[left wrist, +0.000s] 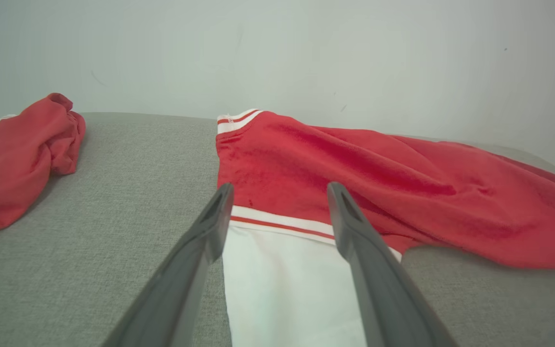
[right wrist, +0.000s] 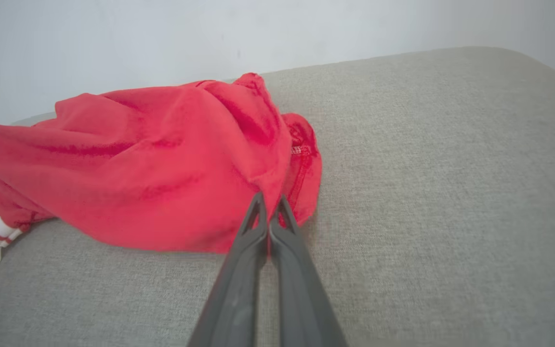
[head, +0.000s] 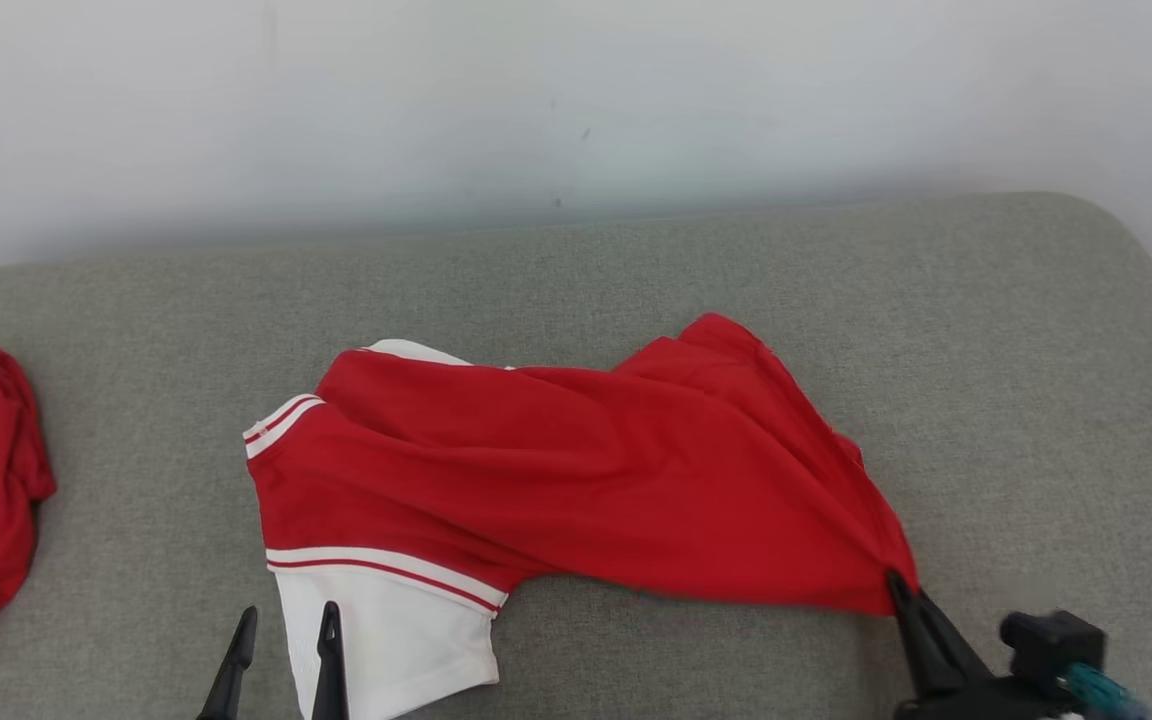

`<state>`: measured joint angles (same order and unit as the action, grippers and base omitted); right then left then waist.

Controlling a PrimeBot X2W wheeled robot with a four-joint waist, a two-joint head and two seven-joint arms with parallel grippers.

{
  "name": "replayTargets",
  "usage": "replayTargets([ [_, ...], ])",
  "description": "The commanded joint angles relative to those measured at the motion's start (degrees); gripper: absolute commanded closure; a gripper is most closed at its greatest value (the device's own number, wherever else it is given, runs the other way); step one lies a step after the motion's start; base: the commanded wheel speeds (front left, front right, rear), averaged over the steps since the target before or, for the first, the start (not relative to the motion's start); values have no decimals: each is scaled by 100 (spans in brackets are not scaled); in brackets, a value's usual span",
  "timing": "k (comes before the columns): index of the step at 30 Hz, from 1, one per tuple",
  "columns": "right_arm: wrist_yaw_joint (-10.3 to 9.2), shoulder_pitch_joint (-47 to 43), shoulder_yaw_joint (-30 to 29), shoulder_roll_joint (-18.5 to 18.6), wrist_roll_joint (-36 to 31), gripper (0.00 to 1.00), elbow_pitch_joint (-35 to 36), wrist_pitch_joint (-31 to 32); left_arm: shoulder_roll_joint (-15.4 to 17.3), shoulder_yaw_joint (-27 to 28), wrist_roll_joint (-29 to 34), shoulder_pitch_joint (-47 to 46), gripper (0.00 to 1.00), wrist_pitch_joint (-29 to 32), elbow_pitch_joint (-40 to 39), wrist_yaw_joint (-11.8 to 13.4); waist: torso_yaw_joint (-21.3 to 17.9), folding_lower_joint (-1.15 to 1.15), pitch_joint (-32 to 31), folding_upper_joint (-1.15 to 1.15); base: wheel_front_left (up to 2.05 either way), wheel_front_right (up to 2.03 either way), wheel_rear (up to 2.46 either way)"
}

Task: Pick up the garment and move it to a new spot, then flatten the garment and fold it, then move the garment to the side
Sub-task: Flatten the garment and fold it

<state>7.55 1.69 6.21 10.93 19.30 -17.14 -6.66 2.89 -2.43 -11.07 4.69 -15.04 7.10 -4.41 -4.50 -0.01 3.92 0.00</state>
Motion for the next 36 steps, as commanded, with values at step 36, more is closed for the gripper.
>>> replayTargets([
  [36,-14,2900,13,321,824,100,-995,928,-2,-59,-29,-460,0,-11,262,-145,737,1,570,0,0,0,0],
])
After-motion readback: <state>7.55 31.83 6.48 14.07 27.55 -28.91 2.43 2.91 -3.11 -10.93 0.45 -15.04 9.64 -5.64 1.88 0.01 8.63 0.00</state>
